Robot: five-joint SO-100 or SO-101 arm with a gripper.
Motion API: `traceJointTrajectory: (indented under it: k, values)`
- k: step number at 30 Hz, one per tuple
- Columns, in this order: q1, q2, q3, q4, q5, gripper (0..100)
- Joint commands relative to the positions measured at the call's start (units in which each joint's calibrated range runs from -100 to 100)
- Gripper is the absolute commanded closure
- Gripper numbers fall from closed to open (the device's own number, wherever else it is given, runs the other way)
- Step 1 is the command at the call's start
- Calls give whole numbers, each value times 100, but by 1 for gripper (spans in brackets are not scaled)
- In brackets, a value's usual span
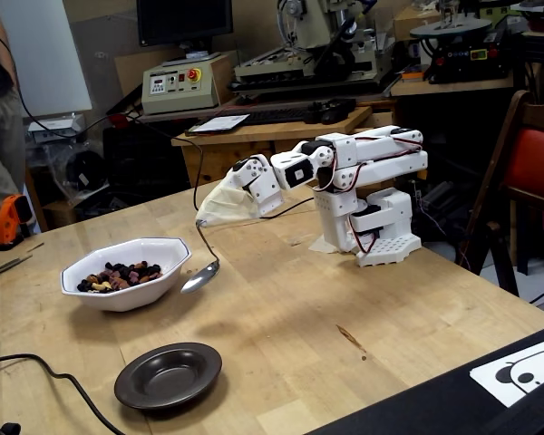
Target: Use spoon to transfer food from the white bowl to brown plate
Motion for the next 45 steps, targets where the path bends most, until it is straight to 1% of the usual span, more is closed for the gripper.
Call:
traceJointTrajectory:
  k: [1,45]
  values:
    - [-10,-9,34,7,20,98]
    - [-33,-69,34,7,0,98]
